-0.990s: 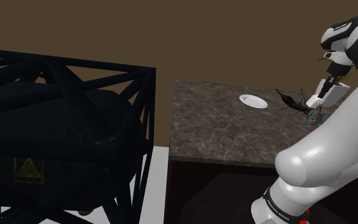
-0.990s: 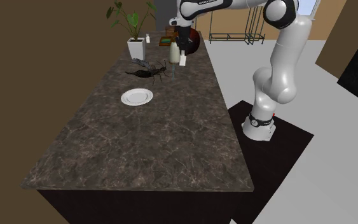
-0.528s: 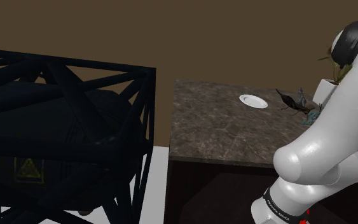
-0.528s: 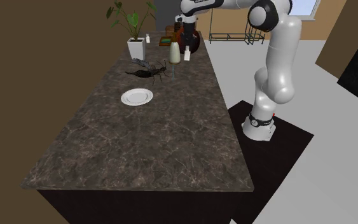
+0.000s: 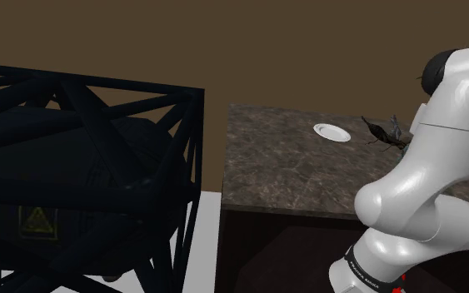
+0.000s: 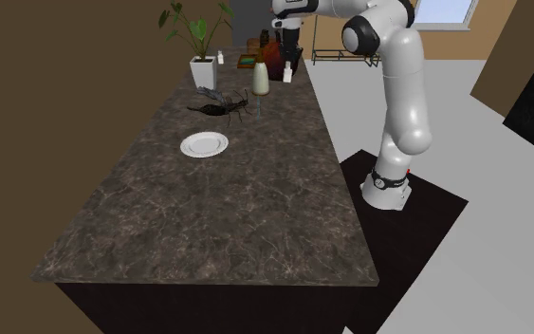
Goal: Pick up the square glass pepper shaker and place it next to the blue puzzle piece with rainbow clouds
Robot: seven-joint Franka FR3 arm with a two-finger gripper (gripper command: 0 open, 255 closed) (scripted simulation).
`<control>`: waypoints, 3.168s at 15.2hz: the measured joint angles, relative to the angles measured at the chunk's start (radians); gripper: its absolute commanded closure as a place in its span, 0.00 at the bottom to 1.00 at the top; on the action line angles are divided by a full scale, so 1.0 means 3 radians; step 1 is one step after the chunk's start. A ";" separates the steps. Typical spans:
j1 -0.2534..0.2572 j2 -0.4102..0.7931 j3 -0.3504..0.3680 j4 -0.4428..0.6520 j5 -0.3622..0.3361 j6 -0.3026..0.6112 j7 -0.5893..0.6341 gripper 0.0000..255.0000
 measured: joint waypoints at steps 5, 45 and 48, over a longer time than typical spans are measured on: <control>-0.0312 0.0272 0.0067 0.0184 0.0211 0.0004 -0.0229 1.00; -0.0300 0.0556 0.0262 -0.0699 0.0514 0.1059 -0.0449 0.00; -0.0262 0.0452 0.0192 -0.0584 0.0415 0.0873 -0.0390 0.00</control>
